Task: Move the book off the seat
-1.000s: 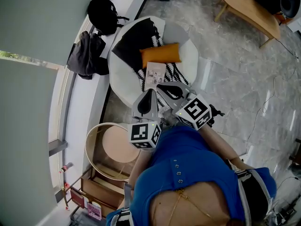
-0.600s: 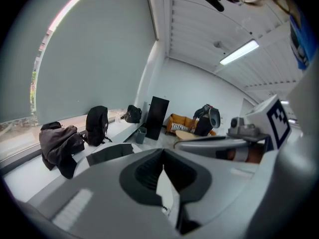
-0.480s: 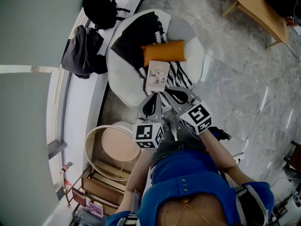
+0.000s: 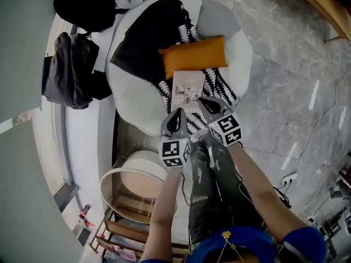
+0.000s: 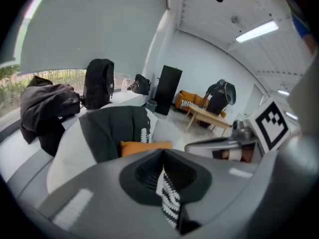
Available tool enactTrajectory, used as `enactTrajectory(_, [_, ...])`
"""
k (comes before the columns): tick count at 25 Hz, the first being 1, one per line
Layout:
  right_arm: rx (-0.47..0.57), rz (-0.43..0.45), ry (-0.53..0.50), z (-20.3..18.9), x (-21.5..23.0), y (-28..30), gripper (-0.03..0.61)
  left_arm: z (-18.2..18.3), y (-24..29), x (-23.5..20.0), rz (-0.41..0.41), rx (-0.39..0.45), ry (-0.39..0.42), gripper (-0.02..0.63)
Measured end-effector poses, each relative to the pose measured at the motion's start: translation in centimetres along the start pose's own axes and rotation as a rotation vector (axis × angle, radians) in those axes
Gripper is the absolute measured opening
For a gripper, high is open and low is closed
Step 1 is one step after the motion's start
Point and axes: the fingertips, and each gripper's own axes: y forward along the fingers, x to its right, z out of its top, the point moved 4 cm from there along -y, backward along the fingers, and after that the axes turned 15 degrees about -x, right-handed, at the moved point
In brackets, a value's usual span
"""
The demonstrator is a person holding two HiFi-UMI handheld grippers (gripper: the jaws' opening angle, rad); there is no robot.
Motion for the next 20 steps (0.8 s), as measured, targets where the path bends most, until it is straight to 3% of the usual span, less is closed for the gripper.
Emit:
enactTrajectory(4, [-0.092, -0.015, 0.055, -7.1, 5.0, 8.6, 0.0, -6.6, 10.0, -4.4, 0.027, -0.102, 0.02, 0.003])
enactTrajectory(7, [-0.142, 0.01, 0.063, -11.6, 7.8, 13.5, 0.003, -11.1, 15.7, -7.8, 0.026, -0.169, -0.017, 0.009])
enactTrajectory(8, [-0.159, 0.026, 0.08, -13.0, 8.4, 15.0, 0.036, -12.4, 17.1, -8.8, 0.024, -0.184, -0.028, 0.089])
enactTrajectory(9, [-0.178, 0.042, 0.104, -14.5, 9.1, 16.4, 0.115, -13.6, 18.3, -9.8, 0.027, -0.197, -0.033, 0.124])
enactTrajectory(12, [-0.242, 0.055, 0.168, -18.7, 10.8, 20.1, 0.135, -16.5, 21.0, -12.1, 0.036, -0.235, -0.01, 0.154])
enactTrajectory(14, [-0.272, 0.062, 0.2, -21.0, 11.9, 22.2, 0.201, -18.2, 23.0, -13.0, 0.011, -0.279, 0.009, 0.241])
enactTrajectory(18, [-0.302, 0.116, 0.238, -23.9, 12.7, 25.7, 0.276, -20.6, 26.2, -13.9, -0.05, -0.367, 0.116, 0.264])
enactTrajectory(20, [-0.295, 0.165, 0.251, -24.3, 12.6, 27.0, 0.269, -21.1, 27.0, -14.0, -0.089, -0.375, 0.142, 0.259])
